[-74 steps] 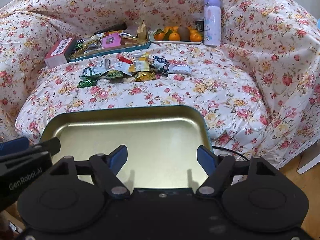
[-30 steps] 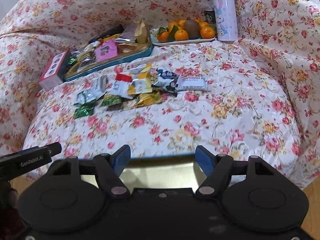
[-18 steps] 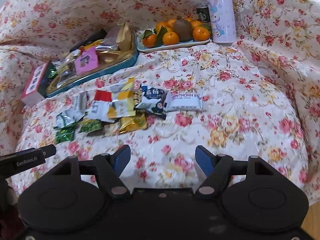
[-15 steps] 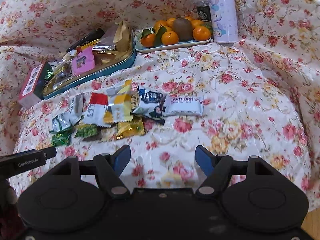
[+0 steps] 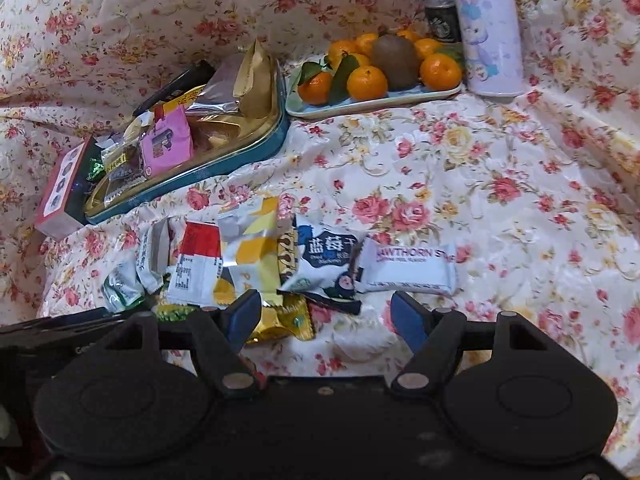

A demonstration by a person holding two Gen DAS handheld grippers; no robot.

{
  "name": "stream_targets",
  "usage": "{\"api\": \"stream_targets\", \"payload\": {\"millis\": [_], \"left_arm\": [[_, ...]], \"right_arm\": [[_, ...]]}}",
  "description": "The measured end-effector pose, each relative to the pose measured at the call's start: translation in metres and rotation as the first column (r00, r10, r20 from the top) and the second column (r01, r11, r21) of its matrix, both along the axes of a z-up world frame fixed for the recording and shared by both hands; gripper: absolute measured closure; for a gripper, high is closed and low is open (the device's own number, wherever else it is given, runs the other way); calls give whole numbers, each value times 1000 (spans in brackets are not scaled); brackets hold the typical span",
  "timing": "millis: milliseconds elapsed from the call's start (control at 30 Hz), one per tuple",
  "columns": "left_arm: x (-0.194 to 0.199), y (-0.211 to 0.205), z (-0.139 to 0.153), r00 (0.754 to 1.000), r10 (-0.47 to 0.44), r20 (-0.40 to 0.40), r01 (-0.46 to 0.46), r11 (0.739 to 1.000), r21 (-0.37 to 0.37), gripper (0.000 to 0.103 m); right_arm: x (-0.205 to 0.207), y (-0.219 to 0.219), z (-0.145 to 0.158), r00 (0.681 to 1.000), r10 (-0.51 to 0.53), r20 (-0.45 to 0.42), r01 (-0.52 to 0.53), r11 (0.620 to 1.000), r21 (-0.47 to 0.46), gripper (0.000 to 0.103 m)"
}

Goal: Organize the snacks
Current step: 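Grasp the white-green snack bag with the left gripper while the right grasps the blueberry packet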

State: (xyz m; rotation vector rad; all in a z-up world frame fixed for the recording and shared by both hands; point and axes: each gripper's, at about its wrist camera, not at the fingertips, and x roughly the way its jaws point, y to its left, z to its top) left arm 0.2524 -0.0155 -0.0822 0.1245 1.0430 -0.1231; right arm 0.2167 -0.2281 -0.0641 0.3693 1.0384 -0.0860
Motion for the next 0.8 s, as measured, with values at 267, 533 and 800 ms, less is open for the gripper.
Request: {"api": "stream_targets", "payload": {"millis": [267,533,800], "left_arm": [[2,6,-4,1000,2,12,-1,1000,-17,30],[2,6,-4,1000,0,15,0,1000,-23,29],[2,6,-4,1000,-2,18,3,1000,-24,29]], "right_arm": [[24,-3,-10,1000,-10,4,9,999,38,36],[38,-6,-18,999,26,20,-26,1000,9,66],[51,-12,-22,994,99,48,-93,990,-107,68]]}}
